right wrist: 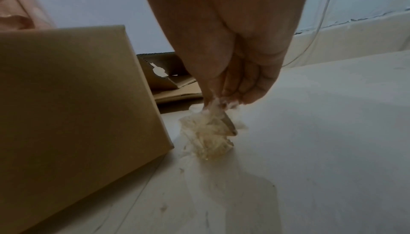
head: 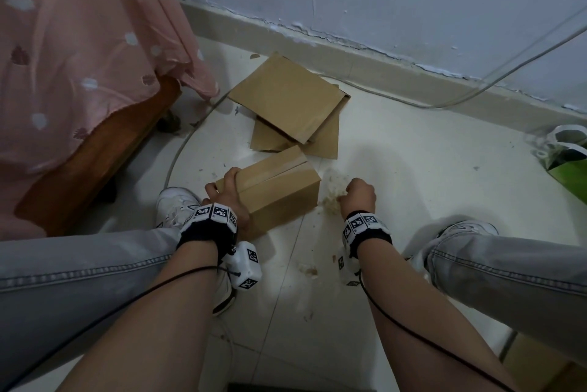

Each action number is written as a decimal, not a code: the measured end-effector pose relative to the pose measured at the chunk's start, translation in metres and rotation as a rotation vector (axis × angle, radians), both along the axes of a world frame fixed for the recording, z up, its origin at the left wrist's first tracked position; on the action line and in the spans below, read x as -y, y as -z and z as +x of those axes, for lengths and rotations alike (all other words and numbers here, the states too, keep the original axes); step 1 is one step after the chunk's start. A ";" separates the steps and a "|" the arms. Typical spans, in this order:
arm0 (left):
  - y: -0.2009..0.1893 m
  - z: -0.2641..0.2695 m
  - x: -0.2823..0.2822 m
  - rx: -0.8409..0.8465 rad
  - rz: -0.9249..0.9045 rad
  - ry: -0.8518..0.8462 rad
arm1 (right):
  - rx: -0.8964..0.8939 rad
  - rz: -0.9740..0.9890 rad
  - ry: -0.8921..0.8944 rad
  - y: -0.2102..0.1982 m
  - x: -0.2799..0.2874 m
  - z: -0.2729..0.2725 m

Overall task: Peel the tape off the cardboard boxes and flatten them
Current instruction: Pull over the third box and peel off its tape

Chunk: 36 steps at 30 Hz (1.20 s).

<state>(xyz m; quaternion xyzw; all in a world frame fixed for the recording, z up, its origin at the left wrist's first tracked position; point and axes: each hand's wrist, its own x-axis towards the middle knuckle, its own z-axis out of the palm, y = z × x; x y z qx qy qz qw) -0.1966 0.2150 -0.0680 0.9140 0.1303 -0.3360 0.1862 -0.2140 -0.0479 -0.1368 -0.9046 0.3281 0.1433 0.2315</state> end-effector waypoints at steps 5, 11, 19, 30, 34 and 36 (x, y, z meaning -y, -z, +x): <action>0.003 0.000 0.000 0.017 -0.001 -0.005 | -0.012 0.034 -0.074 -0.003 -0.004 0.005; 0.003 0.000 0.000 0.019 0.005 -0.003 | -0.102 -0.040 -0.101 -0.019 -0.009 0.009; 0.005 0.000 -0.001 0.028 0.005 0.017 | 0.113 0.083 0.005 -0.025 0.004 0.007; -0.001 -0.006 -0.009 0.013 -0.141 0.001 | 0.168 0.049 0.104 -0.067 -0.007 0.016; -0.005 -0.010 -0.008 0.155 -0.195 -0.035 | 0.292 0.137 0.163 -0.089 -0.018 0.023; -0.008 -0.010 -0.006 0.253 -0.229 -0.023 | 0.352 0.191 0.049 -0.102 -0.032 0.027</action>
